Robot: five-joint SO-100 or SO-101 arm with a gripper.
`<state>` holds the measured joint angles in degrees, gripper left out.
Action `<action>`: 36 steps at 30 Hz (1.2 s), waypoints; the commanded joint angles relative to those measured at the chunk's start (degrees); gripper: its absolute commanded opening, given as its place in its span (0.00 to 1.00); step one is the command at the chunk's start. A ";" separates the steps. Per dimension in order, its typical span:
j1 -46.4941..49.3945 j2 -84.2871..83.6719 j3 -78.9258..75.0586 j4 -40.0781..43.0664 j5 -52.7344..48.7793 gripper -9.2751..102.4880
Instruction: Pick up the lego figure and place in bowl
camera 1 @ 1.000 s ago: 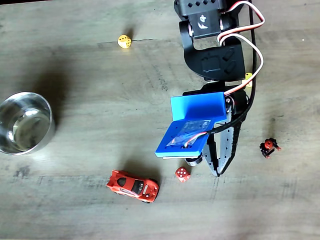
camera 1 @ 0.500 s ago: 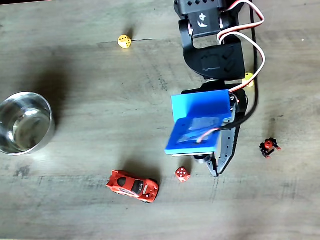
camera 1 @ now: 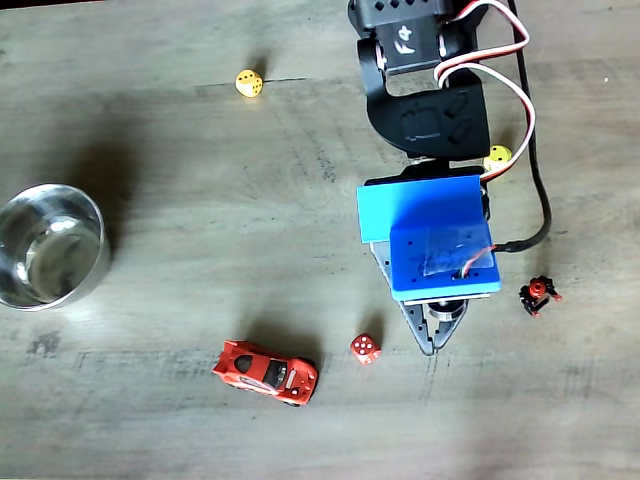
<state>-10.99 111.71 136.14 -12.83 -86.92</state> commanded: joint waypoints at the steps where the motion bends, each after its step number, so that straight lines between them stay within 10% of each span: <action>1: -0.09 3.34 -1.76 -0.53 -0.44 0.07; 36: -11.51 3.69 5.62 -0.53 0.44 0.07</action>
<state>-22.94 112.94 141.94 -12.83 -87.10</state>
